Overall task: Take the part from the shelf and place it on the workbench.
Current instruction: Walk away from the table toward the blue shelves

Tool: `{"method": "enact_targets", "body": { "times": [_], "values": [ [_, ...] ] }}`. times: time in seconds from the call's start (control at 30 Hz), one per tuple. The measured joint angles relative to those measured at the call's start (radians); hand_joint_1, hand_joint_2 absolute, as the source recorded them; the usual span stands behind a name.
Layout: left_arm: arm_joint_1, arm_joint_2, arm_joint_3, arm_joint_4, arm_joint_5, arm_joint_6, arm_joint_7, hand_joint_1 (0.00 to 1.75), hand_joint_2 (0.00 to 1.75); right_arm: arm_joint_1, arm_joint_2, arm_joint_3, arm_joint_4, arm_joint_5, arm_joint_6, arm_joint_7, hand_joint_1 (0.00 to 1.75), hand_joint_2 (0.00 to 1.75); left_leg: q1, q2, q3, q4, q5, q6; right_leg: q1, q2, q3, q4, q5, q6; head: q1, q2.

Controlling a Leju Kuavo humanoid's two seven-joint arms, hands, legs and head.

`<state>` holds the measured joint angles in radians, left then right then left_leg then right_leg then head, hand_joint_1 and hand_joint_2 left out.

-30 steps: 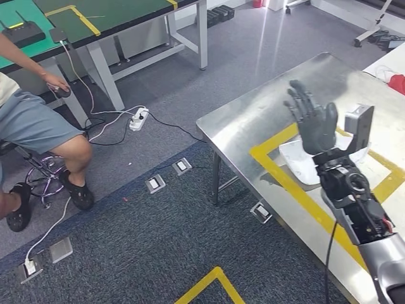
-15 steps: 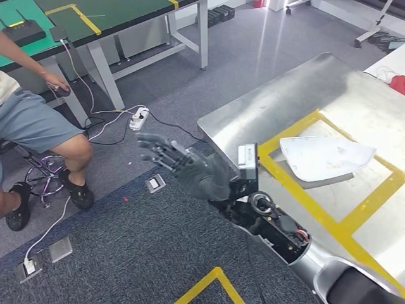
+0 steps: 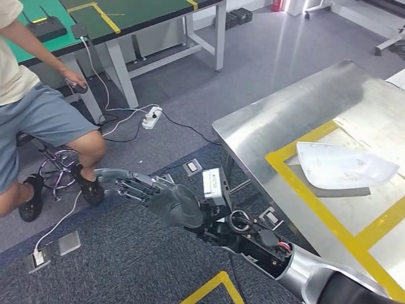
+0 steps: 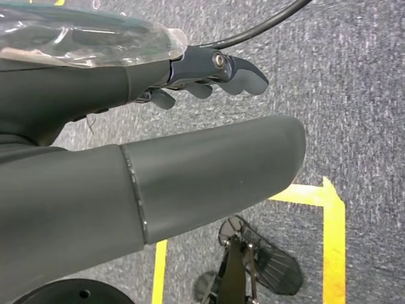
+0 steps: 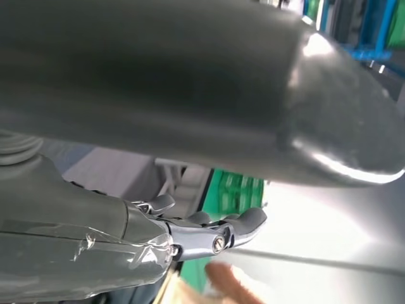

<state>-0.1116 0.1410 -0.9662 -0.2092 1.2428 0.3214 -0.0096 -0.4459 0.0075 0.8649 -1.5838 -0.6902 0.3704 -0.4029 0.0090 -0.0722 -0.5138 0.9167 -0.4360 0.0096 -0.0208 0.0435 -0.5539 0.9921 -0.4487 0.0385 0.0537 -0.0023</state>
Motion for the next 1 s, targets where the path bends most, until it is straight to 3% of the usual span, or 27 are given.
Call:
{"method": "enact_targets", "body": {
  "times": [0.07, 0.13, 0.2, 0.27, 0.3, 0.33, 0.37, 0.4, 0.5, 0.57, 0.63, 0.7, 0.73, 0.8, 0.83, 0.87, 0.9, 0.93, 1.0],
  "values": [
    [-0.002, 0.0, 0.0, 0.0, 0.0, 0.001, 0.0, 0.0, 0.0, -0.002, 0.004, 0.01, 0.004, 0.0, -0.002, 0.001, 0.0, 0.0, 0.005, -0.013, -0.012, 0.007, -0.001, -0.011, 0.002, 0.028, 0.016, -0.042, 0.001, -0.004, -0.003, 0.0],
    [0.001, -0.001, -0.001, 0.0, 0.0, 0.001, 0.0, 0.0, 0.0, -0.004, 0.007, 0.019, 0.009, 0.0, -0.004, 0.001, 0.0, 0.0, 0.012, -0.026, -0.02, 0.009, -0.001, -0.024, 0.006, 0.018, 0.017, -0.044, 0.003, -0.014, -0.004, 0.0],
    [0.004, -0.003, -0.001, 0.0, 0.0, 0.001, 0.0, 0.0, 0.0, -0.009, 0.013, 0.027, 0.012, 0.0, -0.004, 0.0, 0.0, 0.0, 0.013, 0.001, -0.037, 0.047, -0.024, -0.033, 0.006, -0.001, 0.023, -0.05, 0.004, -0.027, -0.011, 0.0],
    [0.001, -0.005, -0.001, 0.0, 0.0, 0.001, 0.0, 0.0, 0.0, -0.011, 0.018, 0.034, 0.015, 0.0, -0.004, 0.0, 0.0, 0.0, 0.011, 0.046, -0.098, 0.167, -0.08, -0.038, 0.01, -0.024, 0.027, -0.052, 0.002, -0.037, -0.023, 0.0],
    [0.0, -0.005, -0.001, 0.0, 0.0, 0.001, 0.0, 0.0, 0.0, -0.011, 0.019, 0.037, 0.017, 0.0, -0.004, 0.0, 0.0, 0.0, 0.011, 0.057, -0.14, 0.244, -0.109, -0.04, 0.013, -0.036, 0.028, -0.052, 0.0, -0.041, -0.027, 0.0],
    [0.0, -0.005, -0.001, 0.0, 0.0, 0.001, 0.0, 0.0, 0.0, -0.01, 0.019, 0.039, 0.019, 0.0, -0.004, 0.001, 0.0, 0.0, 0.011, 0.061, -0.175, 0.303, -0.125, -0.04, 0.015, -0.047, 0.028, -0.052, -0.002, -0.044, -0.029, 0.0],
    [0.001, -0.005, -0.001, 0.0, 0.0, 0.001, 0.0, 0.0, 0.0, -0.01, 0.019, 0.041, 0.022, 0.0, -0.004, 0.001, 0.0, 0.0, 0.011, 0.062, -0.191, 0.327, -0.122, -0.039, 0.018, -0.057, 0.029, -0.052, -0.004, -0.046, -0.029, 0.0],
    [0.003, -0.006, -0.001, 0.0, 0.0, 0.001, 0.0, 0.0, 0.0, -0.01, 0.019, 0.044, 0.025, 0.0, -0.004, 0.001, 0.0, 0.0, 0.01, 0.064, -0.188, 0.31, -0.1, -0.036, 0.02, -0.066, 0.031, -0.052, -0.006, -0.047, -0.03, 0.0],
    [0.004, -0.004, -0.001, 0.0, 0.002, 0.001, 0.0, 0.0, 0.0, -0.012, 0.022, 0.051, 0.029, 0.0, -0.001, 0.0, 0.0, 0.0, -0.001, 0.095, -0.086, 0.093, 0.005, -0.019, 0.025, -0.088, 0.041, -0.052, -0.014, -0.044, -0.03, 0.0],
    [0.001, -0.003, -0.001, 0.0, 0.004, 0.002, 0.0, 0.0, 0.0, -0.015, 0.024, 0.055, 0.031, -0.001, 0.003, 0.0, 0.0, 0.0, -0.011, 0.11, -0.052, 0.02, 0.024, -0.01, 0.028, -0.099, 0.044, -0.051, -0.02, -0.038, -0.029, 0.0],
    [0.001, -0.003, -0.001, 0.0, 0.005, 0.004, 0.0, 0.0, 0.0, -0.019, 0.025, 0.061, 0.034, -0.003, 0.006, 0.0, 0.0, 0.0, -0.013, 0.095, -0.052, 0.017, 0.024, -0.004, 0.028, -0.109, 0.047, -0.051, -0.024, -0.029, -0.028, 0.0],
    [0.002, -0.004, -0.001, 0.0, 0.006, 0.004, 0.0, 0.0, 0.0, -0.022, 0.026, 0.067, 0.038, -0.003, 0.006, 0.0, 0.0, 0.0, -0.008, 0.081, -0.047, 0.009, 0.026, 0.002, 0.026, -0.097, 0.041, -0.025, -0.046, -0.019, -0.025, 0.0],
    [0.003, -0.005, -0.001, 0.0, 0.006, 0.004, 0.0, 0.0, 0.0, -0.023, 0.026, 0.068, 0.039, -0.003, 0.006, -0.001, 0.0, 0.0, -0.005, 0.075, -0.044, 0.005, 0.027, 0.006, 0.024, -0.083, 0.024, 0.017, -0.071, -0.014, -0.023, 0.0],
    [0.002, -0.006, -0.001, 0.0, 0.005, 0.005, 0.0, 0.0, 0.0, -0.024, 0.026, 0.07, 0.042, -0.003, 0.006, -0.002, 0.0, 0.0, -0.004, 0.063, -0.042, 0.004, 0.027, 0.01, 0.019, -0.057, -0.041, 0.154, -0.133, -0.006, -0.016, 0.0],
    [0.001, -0.006, -0.001, 0.0, 0.004, 0.005, 0.0, 0.0, 0.0, -0.024, 0.026, 0.071, 0.046, -0.003, 0.006, -0.002, 0.0, 0.0, -0.004, 0.055, -0.042, 0.005, 0.027, 0.012, 0.018, -0.053, -0.074, 0.216, -0.153, -0.004, -0.012, 0.0],
    [0.001, -0.006, -0.001, 0.0, 0.004, 0.005, 0.0, 0.0, 0.0, -0.024, 0.026, 0.072, 0.049, -0.003, 0.006, -0.002, 0.0, 0.0, -0.004, 0.045, -0.042, 0.006, 0.027, 0.012, 0.017, -0.051, -0.094, 0.249, -0.155, -0.002, -0.01, 0.0],
    [0.001, -0.006, -0.001, 0.0, 0.003, 0.005, 0.0, 0.0, 0.0, -0.024, 0.026, 0.074, 0.053, -0.003, 0.006, -0.003, 0.0, 0.0, -0.004, 0.035, -0.041, 0.007, 0.026, 0.012, 0.015, -0.05, -0.097, 0.244, -0.137, -0.001, -0.007, 0.0],
    [0.001, -0.006, -0.001, 0.0, 0.003, 0.005, 0.0, 0.0, 0.0, -0.024, 0.026, 0.075, 0.055, -0.003, 0.006, -0.004, 0.0, 0.0, -0.003, 0.024, -0.041, 0.01, 0.024, 0.011, 0.014, -0.047, -0.082, 0.201, -0.104, -0.002, -0.005, 0.0],
    [0.001, -0.008, -0.001, 0.0, 0.003, 0.005, 0.0, 0.0, 0.0, -0.024, 0.026, 0.076, 0.058, -0.003, 0.006, -0.007, 0.0, 0.0, -0.003, 0.004, -0.042, 0.018, 0.02, 0.005, 0.01, -0.019, -0.026, 0.067, -0.034, -0.005, -0.001, 0.0]
  ]
}}
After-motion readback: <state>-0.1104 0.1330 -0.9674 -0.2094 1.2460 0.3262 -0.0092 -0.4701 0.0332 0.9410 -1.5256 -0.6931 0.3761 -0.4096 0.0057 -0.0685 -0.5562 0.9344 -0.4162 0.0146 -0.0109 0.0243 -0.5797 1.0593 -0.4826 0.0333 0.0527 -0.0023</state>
